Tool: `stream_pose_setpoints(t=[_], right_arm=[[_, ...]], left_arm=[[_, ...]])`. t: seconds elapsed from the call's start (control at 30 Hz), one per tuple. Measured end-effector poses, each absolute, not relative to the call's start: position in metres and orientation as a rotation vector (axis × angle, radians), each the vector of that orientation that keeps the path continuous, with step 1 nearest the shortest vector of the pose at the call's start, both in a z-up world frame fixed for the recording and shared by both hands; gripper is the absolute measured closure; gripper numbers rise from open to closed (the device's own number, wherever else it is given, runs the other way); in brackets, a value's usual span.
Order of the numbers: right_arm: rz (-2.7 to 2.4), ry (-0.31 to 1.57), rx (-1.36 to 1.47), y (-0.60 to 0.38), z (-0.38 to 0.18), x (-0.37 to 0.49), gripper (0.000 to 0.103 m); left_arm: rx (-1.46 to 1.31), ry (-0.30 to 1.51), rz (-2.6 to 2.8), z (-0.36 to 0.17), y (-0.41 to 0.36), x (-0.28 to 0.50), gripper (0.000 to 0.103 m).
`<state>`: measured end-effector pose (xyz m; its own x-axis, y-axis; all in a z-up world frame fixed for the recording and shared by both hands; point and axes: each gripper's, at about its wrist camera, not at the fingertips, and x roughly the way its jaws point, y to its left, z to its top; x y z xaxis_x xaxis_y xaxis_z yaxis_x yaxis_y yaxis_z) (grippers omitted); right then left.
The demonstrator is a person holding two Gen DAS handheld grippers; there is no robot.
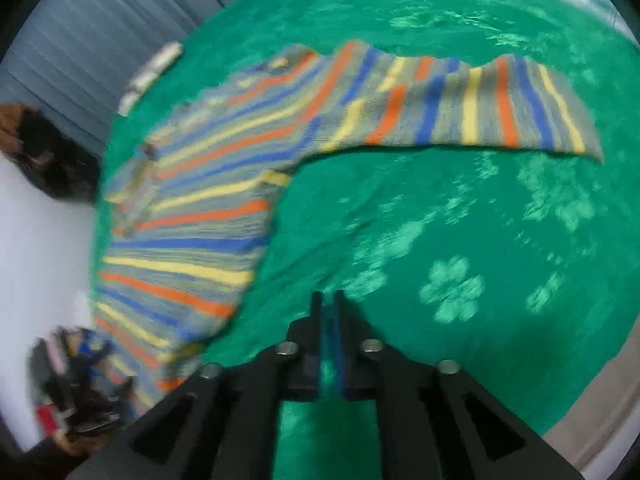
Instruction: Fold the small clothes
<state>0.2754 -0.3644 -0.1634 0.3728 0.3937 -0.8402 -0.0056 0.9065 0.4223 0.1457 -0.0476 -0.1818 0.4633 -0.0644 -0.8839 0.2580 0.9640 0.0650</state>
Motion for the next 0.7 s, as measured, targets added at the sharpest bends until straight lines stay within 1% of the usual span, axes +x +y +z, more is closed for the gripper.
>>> stream_pose_setpoints(t=[0.03, 0.07, 0.17, 0.3, 0.33, 0.37, 0.4, 0.43, 0.5, 0.57, 0.63, 0.7], right_arm=[[0.318, 1.170, 0.397, -0.359, -0.163, 0.270, 0.073], [0.393, 1.187, 0.418, -0.349, -0.164, 0.260, 0.071], [0.532, 1.238, 0.414, -0.317, -0.178, 0.235, 0.071], [0.620, 1.246, 0.431, -0.290, -0.196, 0.218, 0.071], [0.669, 1.253, 0.451, -0.282, -0.197, 0.214, 0.075], [0.676, 1.249, 0.435, -0.278, -0.195, 0.211, 0.096], [0.641, 1.237, 0.378, -0.276, -0.191, 0.205, 0.098], [0.584, 1.226, 0.330, -0.277, -0.184, 0.200, 0.098], [0.495, 1.199, 0.352, -0.289, -0.168, 0.184, 0.098], [0.421, 1.204, 0.290, -0.290, -0.166, 0.171, 0.097], [0.379, 1.243, 0.203, -0.277, -0.178, 0.161, 0.094], [0.376, 1.233, 0.231, -0.277, -0.181, 0.152, 0.081]], left_arm=[[0.201, 1.071, -0.200, -0.182, -0.047, 0.145, 0.017], [0.203, 1.068, -0.199, -0.182, -0.048, 0.144, 0.017], [0.203, 1.065, -0.195, -0.183, -0.049, 0.144, 0.016], [0.206, 1.065, -0.195, -0.182, -0.050, 0.145, 0.015], [0.207, 1.066, -0.197, -0.182, -0.049, 0.145, 0.015], [0.208, 1.067, -0.198, -0.181, -0.048, 0.145, 0.015], [0.211, 1.066, -0.199, -0.181, -0.047, 0.143, 0.015], [0.211, 1.065, -0.201, -0.180, -0.047, 0.143, 0.015], [0.205, 1.065, -0.202, -0.180, -0.046, 0.141, 0.015], [0.201, 1.064, -0.196, -0.182, -0.046, 0.141, 0.015], [0.217, 1.066, -0.197, -0.183, -0.048, 0.142, 0.014], [0.223, 1.072, -0.203, -0.181, -0.047, 0.142, 0.014]])
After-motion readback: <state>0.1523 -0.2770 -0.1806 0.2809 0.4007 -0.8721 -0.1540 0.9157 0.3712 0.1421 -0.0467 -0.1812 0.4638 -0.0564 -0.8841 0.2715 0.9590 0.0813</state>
